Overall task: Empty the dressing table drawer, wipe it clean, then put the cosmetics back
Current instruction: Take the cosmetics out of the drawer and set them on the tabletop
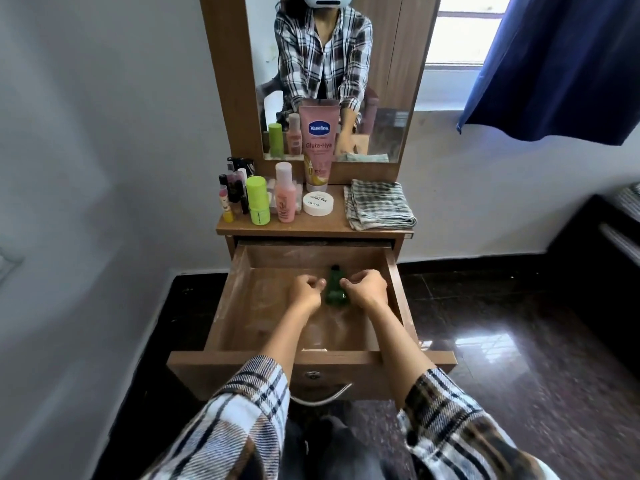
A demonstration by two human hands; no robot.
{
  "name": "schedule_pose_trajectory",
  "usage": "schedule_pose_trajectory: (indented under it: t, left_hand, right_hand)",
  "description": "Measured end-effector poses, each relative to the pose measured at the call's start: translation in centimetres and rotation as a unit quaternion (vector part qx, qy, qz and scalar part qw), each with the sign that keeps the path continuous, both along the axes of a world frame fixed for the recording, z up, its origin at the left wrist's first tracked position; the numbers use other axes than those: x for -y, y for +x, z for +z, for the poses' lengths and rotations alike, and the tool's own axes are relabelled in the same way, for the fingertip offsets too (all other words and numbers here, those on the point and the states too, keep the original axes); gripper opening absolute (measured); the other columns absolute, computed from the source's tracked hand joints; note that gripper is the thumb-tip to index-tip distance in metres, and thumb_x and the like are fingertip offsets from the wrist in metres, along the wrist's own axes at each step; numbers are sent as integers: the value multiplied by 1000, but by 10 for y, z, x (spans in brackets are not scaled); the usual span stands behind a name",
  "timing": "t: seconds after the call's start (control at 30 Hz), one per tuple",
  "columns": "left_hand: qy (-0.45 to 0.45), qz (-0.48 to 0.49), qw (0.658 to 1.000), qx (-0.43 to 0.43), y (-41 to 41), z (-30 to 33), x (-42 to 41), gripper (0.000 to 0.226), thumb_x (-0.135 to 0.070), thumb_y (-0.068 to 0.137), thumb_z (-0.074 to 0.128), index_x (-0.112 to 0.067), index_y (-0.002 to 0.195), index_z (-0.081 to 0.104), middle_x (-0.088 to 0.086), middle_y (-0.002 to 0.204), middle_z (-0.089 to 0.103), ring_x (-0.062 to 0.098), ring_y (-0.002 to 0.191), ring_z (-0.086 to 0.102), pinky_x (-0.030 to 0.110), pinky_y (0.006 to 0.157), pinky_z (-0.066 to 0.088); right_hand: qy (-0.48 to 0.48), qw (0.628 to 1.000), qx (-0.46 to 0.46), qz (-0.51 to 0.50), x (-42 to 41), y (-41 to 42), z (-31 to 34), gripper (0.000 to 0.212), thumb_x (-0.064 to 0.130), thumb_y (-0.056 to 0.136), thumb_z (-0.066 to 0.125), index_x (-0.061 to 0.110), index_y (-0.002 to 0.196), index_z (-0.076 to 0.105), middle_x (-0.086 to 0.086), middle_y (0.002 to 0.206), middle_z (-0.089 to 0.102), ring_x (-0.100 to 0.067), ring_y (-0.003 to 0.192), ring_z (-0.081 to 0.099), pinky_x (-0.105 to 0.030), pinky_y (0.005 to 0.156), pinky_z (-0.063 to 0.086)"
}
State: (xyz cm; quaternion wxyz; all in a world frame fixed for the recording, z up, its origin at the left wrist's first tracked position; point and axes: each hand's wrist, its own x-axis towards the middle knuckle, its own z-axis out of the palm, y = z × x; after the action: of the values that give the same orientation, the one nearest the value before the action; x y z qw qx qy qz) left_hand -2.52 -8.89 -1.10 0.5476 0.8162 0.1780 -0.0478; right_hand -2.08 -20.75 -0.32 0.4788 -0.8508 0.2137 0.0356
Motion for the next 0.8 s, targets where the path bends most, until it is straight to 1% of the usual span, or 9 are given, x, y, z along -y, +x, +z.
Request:
schedule_pose_trajectory:
  t: [0.17,0.37,0.43,0.5,0.57,0.6,0.67,0.73,0.8]
  left_hand:
    - [16,-30,999,-40,16,-16,3,31,-15,95,50,1,121,55,19,126,57,34,114,54,36,94,42]
    - [16,-63,996,-65,33,-30,3,22,-17,93,54,1,101,63,25,107,64,38,102,61,40,85,48]
    - [17,-64,995,-77,36,-35,2,22,-19,90,59,1,101,63,25,107,65,38,101,61,41,85,50]
    - [30,-65,993,-89,38,-41,0,29,-20,87,64,2,107,62,24,109,64,39,102,61,42,85,51]
    - [40,-67,992,-97,37,-40,-1,34,-19,86,65,1,114,59,22,113,63,37,104,61,42,87,52]
    - [40,-68,992,-97,34,-36,-2,36,-17,86,65,-1,117,57,20,115,63,36,105,61,42,89,52]
    - [30,-62,994,-80,25,-24,-2,39,-12,86,64,-2,122,54,17,119,61,34,108,59,41,93,49]
    - [26,-48,998,-41,15,-10,-2,35,-7,86,63,-1,120,54,15,121,60,31,110,57,37,94,47]
    - [24,-38,999,5,6,7,-2,27,-4,87,60,0,114,58,16,117,62,30,108,57,35,92,46]
  right_hand:
    - [-38,998,-58,8,-5,19,-6,37,22,89,63,2,118,56,-17,125,58,-33,116,56,-33,91,47]
    - [-62,993,-99,33,-5,25,-11,39,27,90,61,2,119,52,-17,123,59,-33,114,57,-33,89,47]
    - [-53,991,-111,50,-5,25,-12,41,31,88,64,3,116,52,-17,117,62,-31,106,62,-35,86,50]
    - [-25,989,-128,63,-5,25,-12,40,32,87,65,3,111,53,-14,106,64,-27,90,67,-35,82,54]
    - [5,987,-144,66,-6,24,-9,32,29,88,65,3,103,53,-10,91,62,-19,71,64,-32,77,56]
    - [23,987,-147,62,-6,23,-7,28,26,88,66,4,101,54,-9,88,61,-16,66,61,-29,72,56]
    - [74,985,-141,59,-5,19,1,25,17,87,67,6,107,59,-8,94,60,-14,71,60,-23,65,53]
    - [104,986,-112,60,-5,13,7,27,11,86,67,9,112,61,-7,97,59,-16,85,59,-24,67,52]
    - [105,992,-49,55,-5,7,10,25,8,85,68,10,109,62,-7,94,61,-17,87,59,-26,70,50]
